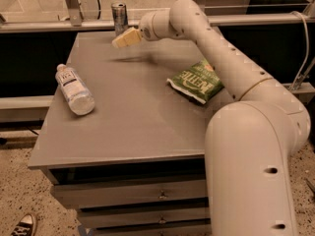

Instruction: Pick redbull can

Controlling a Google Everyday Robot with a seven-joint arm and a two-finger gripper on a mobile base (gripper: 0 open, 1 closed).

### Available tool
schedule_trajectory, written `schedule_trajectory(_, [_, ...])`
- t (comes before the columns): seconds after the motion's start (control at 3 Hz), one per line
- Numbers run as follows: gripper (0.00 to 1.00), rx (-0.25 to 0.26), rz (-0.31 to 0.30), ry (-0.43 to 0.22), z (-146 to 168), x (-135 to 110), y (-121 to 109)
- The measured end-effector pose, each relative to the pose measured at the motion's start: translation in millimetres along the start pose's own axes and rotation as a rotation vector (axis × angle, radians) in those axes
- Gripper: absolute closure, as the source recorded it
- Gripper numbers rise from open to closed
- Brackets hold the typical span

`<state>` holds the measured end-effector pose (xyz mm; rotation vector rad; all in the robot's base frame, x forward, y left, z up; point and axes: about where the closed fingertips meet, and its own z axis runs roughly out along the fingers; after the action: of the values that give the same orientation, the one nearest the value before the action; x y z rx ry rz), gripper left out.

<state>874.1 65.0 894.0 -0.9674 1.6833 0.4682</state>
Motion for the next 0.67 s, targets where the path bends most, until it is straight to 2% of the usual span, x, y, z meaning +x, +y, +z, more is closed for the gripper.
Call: schedule_trajectory(0.67, [0.00,0.066,0.033,-0.076,39,-9,-21])
